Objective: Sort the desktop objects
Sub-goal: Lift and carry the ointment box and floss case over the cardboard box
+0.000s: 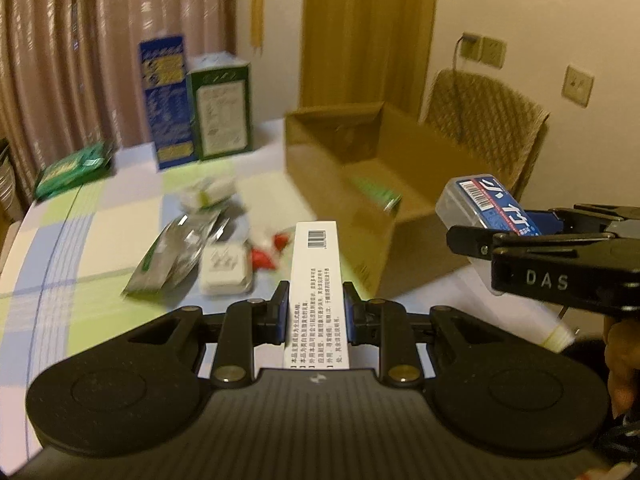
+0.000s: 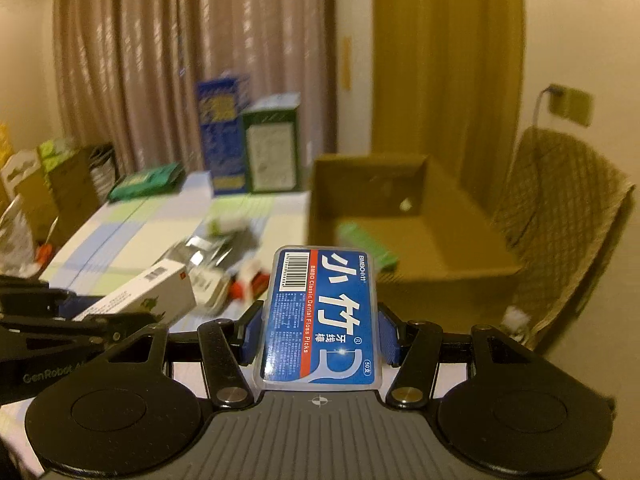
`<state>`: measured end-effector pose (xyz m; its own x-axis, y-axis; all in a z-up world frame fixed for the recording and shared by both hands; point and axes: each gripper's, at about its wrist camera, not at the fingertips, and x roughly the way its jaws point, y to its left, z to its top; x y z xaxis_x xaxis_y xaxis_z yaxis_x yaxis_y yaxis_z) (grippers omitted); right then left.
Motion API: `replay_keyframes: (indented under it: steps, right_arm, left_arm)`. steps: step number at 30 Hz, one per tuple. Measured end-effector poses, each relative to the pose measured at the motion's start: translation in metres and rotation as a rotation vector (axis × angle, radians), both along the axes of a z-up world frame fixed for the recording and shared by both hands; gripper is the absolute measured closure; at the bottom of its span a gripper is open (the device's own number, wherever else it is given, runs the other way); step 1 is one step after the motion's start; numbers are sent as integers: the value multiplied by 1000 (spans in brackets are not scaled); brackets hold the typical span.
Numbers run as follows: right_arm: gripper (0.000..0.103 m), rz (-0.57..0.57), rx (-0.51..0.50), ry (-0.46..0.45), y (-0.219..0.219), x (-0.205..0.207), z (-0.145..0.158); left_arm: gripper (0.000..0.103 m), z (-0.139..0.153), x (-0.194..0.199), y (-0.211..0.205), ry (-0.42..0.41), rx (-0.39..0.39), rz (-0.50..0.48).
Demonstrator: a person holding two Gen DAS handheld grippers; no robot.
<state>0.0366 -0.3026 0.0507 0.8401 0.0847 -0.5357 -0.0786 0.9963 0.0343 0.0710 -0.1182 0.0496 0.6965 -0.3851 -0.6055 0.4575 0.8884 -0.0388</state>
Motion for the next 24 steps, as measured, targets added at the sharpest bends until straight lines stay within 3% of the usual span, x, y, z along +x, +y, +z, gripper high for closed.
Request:
replay_keyframes:
  steps: [5,11,22,24]
  right_arm:
    - [49,-44,-1,-38,-38,19,24]
    - [49,-81,3,-49,-77,53,32]
    - [49,-92,25,-16,-114,108,18]
    - [49,-90,27,-10,-116,116,14]
  left_arm:
    - [82,22,19,-40,-45,-29,-56]
    - [82,30,54,-81,-54,-53,-80]
    - [82,13,116,-121,-7,-85,-78]
    - [82,8,126,-122,8,-119,-75]
